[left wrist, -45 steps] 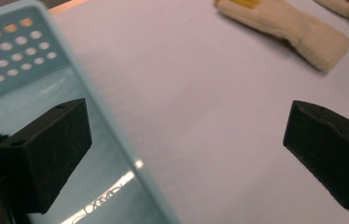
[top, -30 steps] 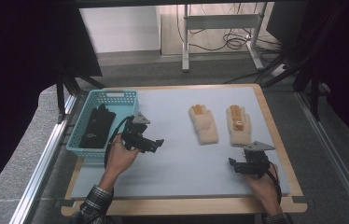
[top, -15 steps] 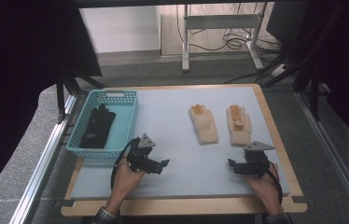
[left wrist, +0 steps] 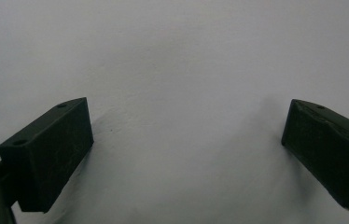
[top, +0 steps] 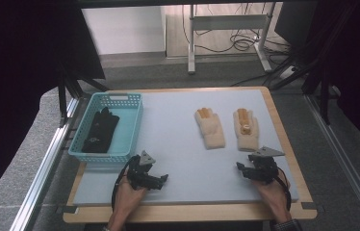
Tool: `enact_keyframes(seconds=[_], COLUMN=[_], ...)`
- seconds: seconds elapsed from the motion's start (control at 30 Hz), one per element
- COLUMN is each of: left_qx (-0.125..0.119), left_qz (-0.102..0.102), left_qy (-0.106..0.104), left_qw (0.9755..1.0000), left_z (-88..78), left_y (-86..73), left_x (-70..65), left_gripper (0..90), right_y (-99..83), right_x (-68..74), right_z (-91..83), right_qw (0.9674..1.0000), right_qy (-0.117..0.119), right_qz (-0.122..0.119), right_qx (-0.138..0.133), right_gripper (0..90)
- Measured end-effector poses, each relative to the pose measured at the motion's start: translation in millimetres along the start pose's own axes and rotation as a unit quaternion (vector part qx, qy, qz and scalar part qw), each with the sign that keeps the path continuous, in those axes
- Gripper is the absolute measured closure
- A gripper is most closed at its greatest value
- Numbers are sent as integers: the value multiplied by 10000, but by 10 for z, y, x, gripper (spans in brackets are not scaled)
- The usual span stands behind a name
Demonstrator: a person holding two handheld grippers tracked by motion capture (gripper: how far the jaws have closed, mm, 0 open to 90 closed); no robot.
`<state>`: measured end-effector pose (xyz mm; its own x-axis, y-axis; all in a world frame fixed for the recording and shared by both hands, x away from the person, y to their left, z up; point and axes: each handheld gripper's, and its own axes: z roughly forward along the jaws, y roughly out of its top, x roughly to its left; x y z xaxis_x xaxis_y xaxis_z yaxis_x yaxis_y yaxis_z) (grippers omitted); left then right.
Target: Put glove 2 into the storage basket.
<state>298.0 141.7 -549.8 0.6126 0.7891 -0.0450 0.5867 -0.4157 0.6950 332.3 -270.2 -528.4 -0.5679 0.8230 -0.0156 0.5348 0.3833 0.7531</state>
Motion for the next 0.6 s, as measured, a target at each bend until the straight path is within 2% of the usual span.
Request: enact_keyframes(seconds=[0.13, 0.23, 0.27, 0.3, 0.37, 0.47, 0.6], left_qx=[-21, -22, -22, -20, 6, 4, 4], left_qz=[-16, -18, -18, -16, 16, 16, 18], left_qy=[2, 2, 2, 3, 4, 7, 9], left_qw=[10000, 10000, 10000, 10000, 10000, 10000, 10000], left_z=[2, 1, 1, 1, -3, -3, -3], left_y=[-3, -4, -4, -4, -4, -5, -5], left_x=[-2, -2, -2, -2, 2, 1, 1], left_gripper=[21, 21, 21, 21, 21, 21, 21], right_y=[72, 210, 210, 323, 433, 658, 940], right_x=[32, 69, 69, 77, 83, 83, 53], right_z=[-5, 17, 17, 43, 85, 204, 418], right_qw=[9998, 9995, 9995, 9993, 9990, 9982, 9975], right_qy=[196, 287, 287, 314, 341, 407, 468], right_qz=[67, -86, -86, -195, -279, -422, -495], right_qx=[-49, -66, -66, -96, -125, -134, -168], right_gripper=[516, 621, 621, 691, 733, 737, 622])
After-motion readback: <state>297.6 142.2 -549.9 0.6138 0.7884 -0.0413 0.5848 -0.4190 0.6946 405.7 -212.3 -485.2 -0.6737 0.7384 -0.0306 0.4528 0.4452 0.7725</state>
